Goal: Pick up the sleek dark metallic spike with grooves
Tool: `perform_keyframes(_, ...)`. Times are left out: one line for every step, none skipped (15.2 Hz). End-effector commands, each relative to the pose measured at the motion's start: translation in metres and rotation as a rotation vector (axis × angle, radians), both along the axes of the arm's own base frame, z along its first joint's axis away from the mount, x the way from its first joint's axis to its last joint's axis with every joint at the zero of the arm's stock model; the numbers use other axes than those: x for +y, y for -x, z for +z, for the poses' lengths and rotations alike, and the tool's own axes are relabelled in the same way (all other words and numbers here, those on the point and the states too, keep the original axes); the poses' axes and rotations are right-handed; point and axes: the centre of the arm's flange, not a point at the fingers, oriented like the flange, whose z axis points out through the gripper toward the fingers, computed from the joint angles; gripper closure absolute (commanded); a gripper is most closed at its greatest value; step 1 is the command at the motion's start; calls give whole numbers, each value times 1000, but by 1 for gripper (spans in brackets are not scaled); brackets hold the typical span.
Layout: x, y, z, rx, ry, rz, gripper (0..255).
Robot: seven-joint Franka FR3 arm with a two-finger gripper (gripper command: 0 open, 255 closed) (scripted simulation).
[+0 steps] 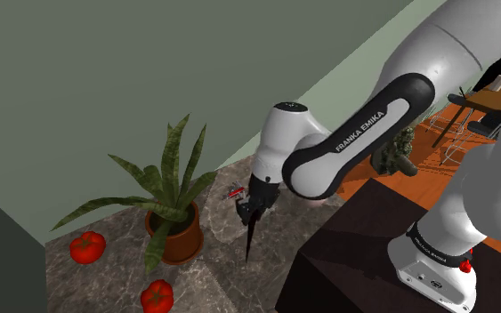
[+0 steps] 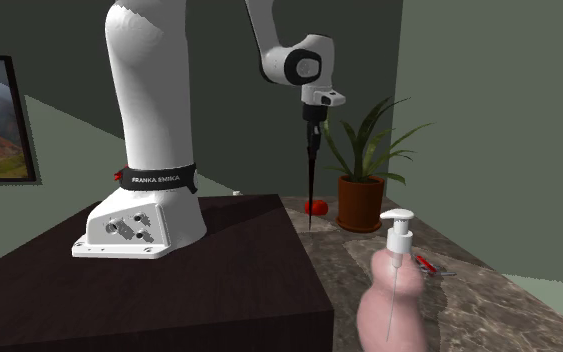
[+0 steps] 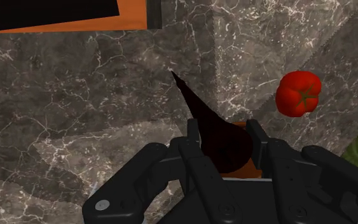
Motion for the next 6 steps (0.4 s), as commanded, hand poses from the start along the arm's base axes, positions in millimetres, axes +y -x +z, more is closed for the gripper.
perform_keyframes(0, 1, 11, 1, 0, 0, 255)
perform_keyframes(0, 1, 16, 1, 0, 0, 255)
perform_keyframes(0, 1, 21, 1, 0, 0, 255)
perform_keyframes(0, 1, 26, 1, 0, 0, 255)
perform_keyframes(0, 1, 27, 1, 0, 0, 255)
perform_keyframes(0, 1, 27, 1, 0, 0, 255)
